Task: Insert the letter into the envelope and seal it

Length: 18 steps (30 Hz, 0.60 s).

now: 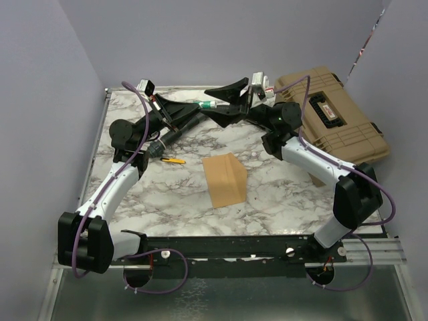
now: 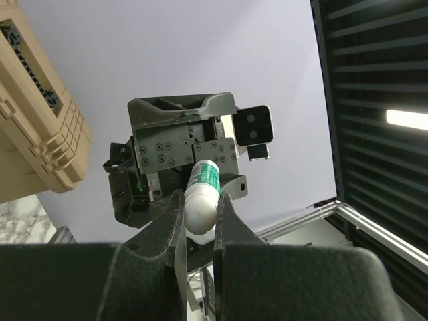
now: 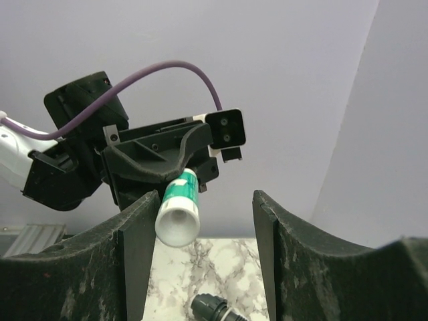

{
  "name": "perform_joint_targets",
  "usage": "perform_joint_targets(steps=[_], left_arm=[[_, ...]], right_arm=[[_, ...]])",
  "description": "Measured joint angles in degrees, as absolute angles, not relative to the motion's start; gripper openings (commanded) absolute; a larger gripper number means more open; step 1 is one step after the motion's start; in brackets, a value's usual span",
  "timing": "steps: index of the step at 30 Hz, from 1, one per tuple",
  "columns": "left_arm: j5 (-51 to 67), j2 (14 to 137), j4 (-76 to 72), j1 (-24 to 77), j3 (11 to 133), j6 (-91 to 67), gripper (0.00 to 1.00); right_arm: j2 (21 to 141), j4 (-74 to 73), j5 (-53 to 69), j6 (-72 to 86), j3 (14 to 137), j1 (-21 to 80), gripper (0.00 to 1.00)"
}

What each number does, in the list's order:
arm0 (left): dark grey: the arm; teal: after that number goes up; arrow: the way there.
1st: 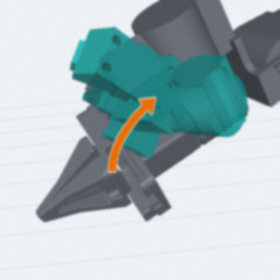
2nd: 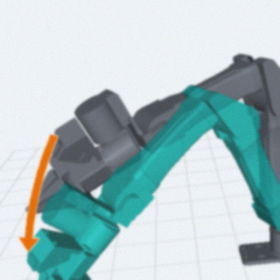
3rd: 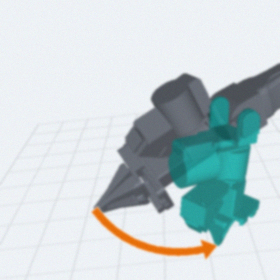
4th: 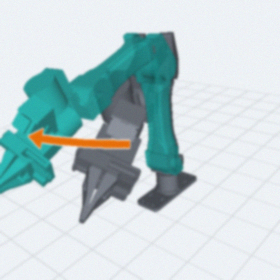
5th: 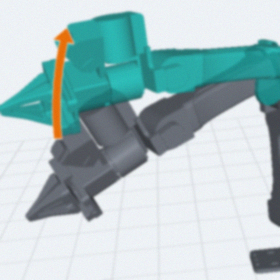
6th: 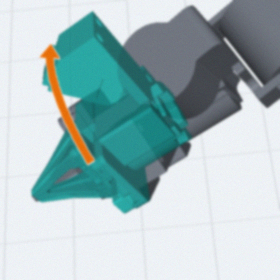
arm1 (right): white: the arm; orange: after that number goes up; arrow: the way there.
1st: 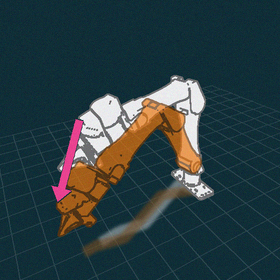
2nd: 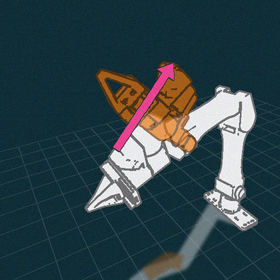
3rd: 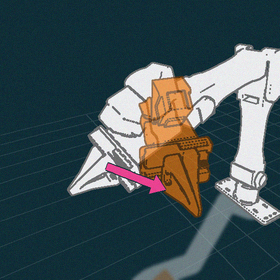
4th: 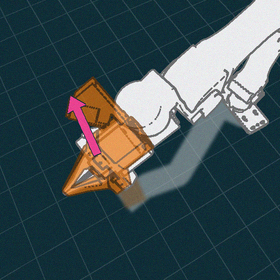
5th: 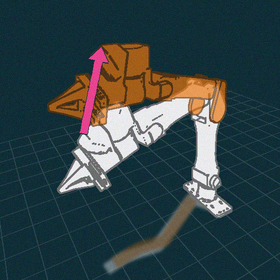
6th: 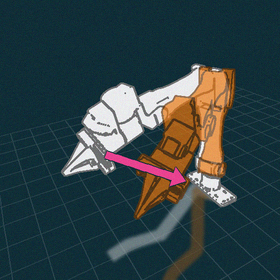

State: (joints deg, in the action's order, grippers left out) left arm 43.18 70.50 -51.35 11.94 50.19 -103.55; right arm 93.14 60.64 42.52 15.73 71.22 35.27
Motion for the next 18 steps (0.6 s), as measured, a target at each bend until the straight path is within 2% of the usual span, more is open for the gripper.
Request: perform_joint_targets(steps=[5,11,18], left_arm=[[42.96,70.5,-51.37,11.94,50.09,-103.74,0.0],[42.74,70.5,-51.42,11.97,50.09,-103.74,0.0],[41.87,70.5,-51.35,11.94,50.09,-103.74,0.0]], right_arm=[[93.49,59.59,43.07,16.01,73.1,35.64,0.6],[94.02,56.82,43.22,15.33,74.32,36.34,0.53],[94.19,54.52,44.27,14.17,75.42,36.45,0.29]])
